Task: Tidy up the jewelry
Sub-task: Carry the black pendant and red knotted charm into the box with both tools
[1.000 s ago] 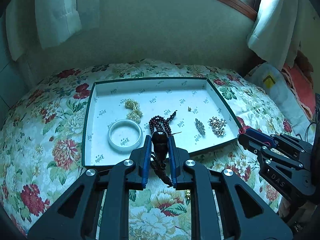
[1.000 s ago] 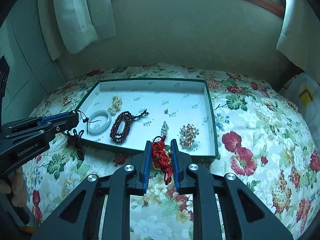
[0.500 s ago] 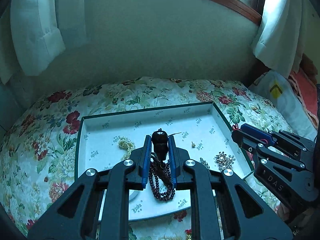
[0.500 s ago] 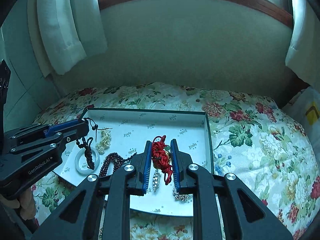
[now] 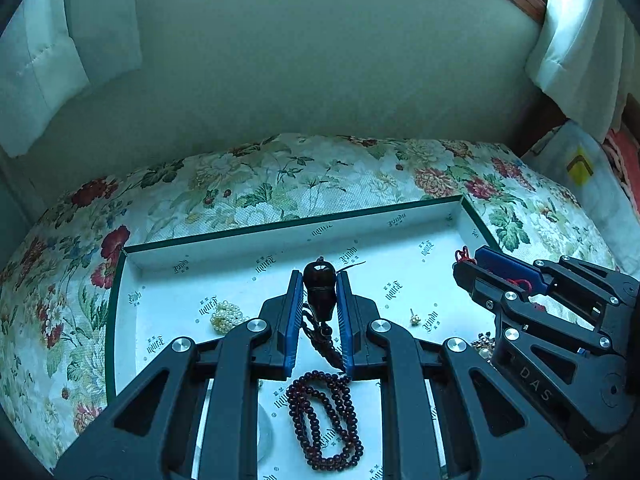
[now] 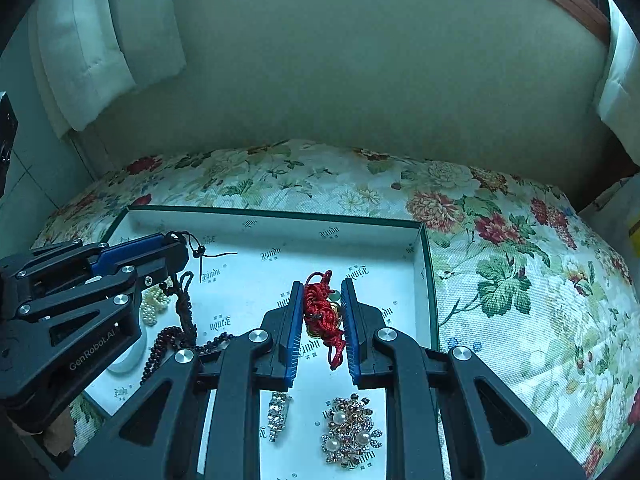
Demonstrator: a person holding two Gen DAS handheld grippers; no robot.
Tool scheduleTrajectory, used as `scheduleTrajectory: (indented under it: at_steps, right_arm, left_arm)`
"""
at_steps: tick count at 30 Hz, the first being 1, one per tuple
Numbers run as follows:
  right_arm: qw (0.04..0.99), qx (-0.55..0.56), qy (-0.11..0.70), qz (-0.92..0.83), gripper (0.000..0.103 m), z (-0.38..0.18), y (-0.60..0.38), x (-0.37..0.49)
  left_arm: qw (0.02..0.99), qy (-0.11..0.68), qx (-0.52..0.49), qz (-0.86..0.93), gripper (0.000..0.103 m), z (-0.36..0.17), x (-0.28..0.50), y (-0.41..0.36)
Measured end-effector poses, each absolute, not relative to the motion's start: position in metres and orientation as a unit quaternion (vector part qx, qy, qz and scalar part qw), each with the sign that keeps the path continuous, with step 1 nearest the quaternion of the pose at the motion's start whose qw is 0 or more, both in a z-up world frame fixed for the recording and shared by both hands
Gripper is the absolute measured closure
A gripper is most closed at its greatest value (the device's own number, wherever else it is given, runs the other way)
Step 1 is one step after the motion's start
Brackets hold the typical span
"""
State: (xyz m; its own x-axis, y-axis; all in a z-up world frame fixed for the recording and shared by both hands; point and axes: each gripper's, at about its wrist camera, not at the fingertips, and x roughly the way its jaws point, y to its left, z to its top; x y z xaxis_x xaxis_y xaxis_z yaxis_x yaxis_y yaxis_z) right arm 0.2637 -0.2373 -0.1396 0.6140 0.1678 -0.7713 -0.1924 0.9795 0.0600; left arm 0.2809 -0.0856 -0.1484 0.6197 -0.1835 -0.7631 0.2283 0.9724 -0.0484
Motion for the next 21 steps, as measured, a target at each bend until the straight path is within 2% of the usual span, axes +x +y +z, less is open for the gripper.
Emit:
scheduleTrajectory:
  at_steps: [9,21]
  right_arm:
    - [0.885,-0.019,0.456,0.094,0.084,-0.167,-0.240,0.284]
    - [0.879,-0.016,0.468,0.095,0.084,-0.172,-0.240,0.291]
  left_arm:
    - [0.884,0.456,0.042,-0.096,0.087,-0.178,0.307,-0.087]
    - [0.875,0.474,0.041,-0.088,0.086,-0.190,0.315,-0.085]
